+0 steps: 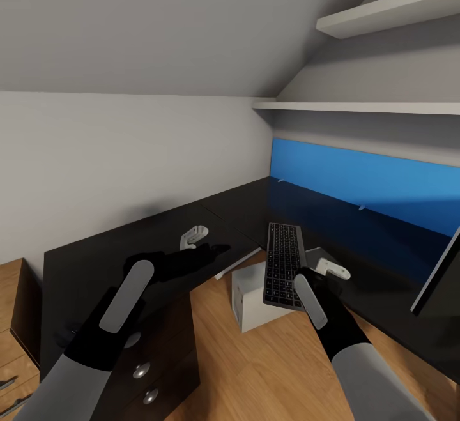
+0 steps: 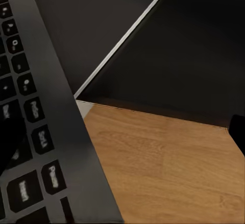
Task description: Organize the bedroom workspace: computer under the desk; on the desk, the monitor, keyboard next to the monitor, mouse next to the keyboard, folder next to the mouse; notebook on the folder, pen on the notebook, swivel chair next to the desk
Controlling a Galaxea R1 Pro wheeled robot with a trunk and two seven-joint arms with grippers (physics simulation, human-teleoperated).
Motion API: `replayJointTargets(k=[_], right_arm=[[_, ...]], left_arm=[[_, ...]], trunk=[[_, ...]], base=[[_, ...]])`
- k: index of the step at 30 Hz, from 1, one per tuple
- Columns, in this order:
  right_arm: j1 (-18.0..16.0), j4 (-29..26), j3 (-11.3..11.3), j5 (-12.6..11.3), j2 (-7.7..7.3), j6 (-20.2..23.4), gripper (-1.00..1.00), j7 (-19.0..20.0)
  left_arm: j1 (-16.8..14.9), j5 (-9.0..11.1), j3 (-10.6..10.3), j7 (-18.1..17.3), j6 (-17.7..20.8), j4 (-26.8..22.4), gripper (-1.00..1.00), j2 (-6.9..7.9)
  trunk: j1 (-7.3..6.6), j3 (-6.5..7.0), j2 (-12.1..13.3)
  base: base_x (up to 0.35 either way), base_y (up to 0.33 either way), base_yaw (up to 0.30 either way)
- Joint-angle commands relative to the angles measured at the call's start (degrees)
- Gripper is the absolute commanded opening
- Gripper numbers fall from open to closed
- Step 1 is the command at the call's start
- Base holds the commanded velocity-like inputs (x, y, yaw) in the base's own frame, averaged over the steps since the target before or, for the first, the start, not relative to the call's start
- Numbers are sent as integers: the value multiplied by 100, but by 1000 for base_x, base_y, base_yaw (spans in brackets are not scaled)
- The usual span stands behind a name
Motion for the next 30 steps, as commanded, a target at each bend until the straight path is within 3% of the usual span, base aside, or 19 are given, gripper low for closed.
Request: replayJointTargets(k=[1, 13, 30], right_arm=[[-1, -8, 13, -30, 2, 32, 100, -37], [15, -13, 33, -34, 137, -329, 100, -19], [21, 8, 122, -42, 155, -330, 100, -23]], left_arm=[[-5, 60, -6, 56, 1, -8, 100, 4], [-5, 60, -7, 58, -4, -12, 100, 4], [-5, 62, 0, 56, -4, -12, 100, 6]], trunk=[[0, -6, -3], [0, -6, -3], [0, -6, -3]], base=[[0, 0, 0], [-16, -10, 0], [-201, -62, 0]])
